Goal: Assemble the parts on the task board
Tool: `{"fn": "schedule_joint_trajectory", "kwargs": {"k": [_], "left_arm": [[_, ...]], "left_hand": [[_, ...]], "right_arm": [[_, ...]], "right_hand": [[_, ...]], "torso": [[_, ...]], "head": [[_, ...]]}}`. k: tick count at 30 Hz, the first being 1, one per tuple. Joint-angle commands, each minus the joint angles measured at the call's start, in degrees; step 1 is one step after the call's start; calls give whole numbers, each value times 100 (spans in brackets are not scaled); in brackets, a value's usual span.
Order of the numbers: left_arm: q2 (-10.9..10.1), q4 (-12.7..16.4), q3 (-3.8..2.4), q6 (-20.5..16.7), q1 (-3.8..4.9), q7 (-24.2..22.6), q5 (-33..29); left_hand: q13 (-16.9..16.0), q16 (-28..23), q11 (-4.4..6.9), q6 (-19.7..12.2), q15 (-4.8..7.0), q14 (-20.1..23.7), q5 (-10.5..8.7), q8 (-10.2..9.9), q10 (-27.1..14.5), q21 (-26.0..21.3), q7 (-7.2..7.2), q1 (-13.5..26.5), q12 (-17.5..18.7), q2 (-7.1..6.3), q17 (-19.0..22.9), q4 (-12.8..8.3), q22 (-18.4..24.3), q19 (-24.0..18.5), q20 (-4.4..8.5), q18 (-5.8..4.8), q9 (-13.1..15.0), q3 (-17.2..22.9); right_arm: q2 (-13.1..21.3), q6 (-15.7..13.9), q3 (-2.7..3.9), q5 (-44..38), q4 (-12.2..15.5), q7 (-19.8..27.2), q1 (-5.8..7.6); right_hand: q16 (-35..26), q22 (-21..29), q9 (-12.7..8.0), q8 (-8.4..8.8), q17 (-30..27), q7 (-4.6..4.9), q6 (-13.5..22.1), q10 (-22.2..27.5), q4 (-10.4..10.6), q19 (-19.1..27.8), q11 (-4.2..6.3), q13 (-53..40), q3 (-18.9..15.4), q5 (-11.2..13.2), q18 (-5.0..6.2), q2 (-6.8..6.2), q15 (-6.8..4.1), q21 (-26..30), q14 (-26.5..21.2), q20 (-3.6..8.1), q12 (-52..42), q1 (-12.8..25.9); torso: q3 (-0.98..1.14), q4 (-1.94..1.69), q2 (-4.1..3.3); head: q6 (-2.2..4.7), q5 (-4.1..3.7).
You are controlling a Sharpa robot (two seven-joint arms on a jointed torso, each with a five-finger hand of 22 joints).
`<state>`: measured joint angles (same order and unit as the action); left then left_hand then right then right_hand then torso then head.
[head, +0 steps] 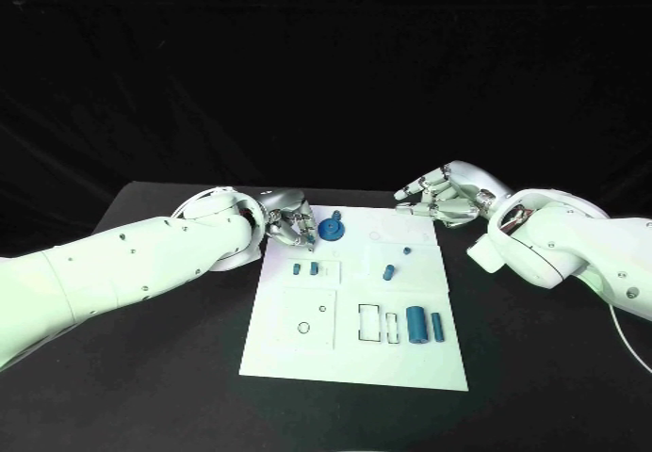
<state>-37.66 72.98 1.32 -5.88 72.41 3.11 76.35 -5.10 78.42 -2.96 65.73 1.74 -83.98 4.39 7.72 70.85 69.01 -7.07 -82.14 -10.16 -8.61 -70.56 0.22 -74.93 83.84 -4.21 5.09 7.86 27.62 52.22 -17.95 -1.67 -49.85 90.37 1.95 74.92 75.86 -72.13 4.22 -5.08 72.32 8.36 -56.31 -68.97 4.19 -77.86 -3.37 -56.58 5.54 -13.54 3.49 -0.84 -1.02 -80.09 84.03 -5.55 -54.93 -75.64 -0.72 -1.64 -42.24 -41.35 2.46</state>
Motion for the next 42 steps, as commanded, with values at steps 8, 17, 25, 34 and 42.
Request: {"fn": "schedule_joint_trajectory", "kwargs": {"k": [8,17,25,34,42], "left_arm": [[15,-20,14,258,-16,-19,102],[10,-2,17,294,-20,-37,167],[29,9,18,369,-23,-19,195],[72,-48,19,508,-24,64,260],[113,-99,21,587,-23,83,272]], "left_hand": [[-9,18,-18,10,-27,-199,10,-34,32,36,-14,58,25,8,15,4,-219,112,1,-88,1,41],[-18,15,-8,26,-21,-197,9,-35,58,27,-5,65,29,0,23,-10,-218,107,2,-85,2,50],[-25,14,-2,39,-17,-196,8,-34,75,28,1,69,32,-5,27,-19,-220,106,3,-84,3,55],[-33,10,1,54,-13,-193,-16,-37,93,30,5,105,43,-15,37,-15,-226,103,5,-83,4,49],[-37,4,3,60,-12,-190,-26,-38,99,22,10,116,47,-14,49,-14,-223,99,5,-82,4,48]], "right_arm": [[-2,64,0,-38,9,39,-4],[-3,67,0,-38,6,40,-4],[-7,70,0,-38,6,39,-4],[-2,84,0,-34,9,31,-3],[2,104,0,-25,14,14,-3]], "right_hand": [[-19,4,-6,-22,-2,19,1,-11,19,27,-5,-4,10,-21,74,46,15,29,215,8,-27,-10],[-19,4,-6,-22,-2,19,1,-11,19,27,-5,-4,10,-21,74,46,15,29,215,8,-27,-10],[-19,4,-6,-22,-2,19,1,-11,19,27,-5,-4,10,-21,74,46,15,29,215,8,-27,-10],[-21,5,-6,-23,-3,19,1,-9,19,27,-5,-1,10,-25,74,46,15,30,215,8,-24,-11],[-26,9,-7,-23,-9,19,1,-3,18,29,-4,9,12,-38,75,45,15,34,215,9,-15,-14]], "torso": [[3,2,2],[3,0,1],[3,0,0],[9,7,0],[9,4,2]], "head": [[-20,3],[-30,8],[-45,-14],[-50,12],[-56,13]]}}
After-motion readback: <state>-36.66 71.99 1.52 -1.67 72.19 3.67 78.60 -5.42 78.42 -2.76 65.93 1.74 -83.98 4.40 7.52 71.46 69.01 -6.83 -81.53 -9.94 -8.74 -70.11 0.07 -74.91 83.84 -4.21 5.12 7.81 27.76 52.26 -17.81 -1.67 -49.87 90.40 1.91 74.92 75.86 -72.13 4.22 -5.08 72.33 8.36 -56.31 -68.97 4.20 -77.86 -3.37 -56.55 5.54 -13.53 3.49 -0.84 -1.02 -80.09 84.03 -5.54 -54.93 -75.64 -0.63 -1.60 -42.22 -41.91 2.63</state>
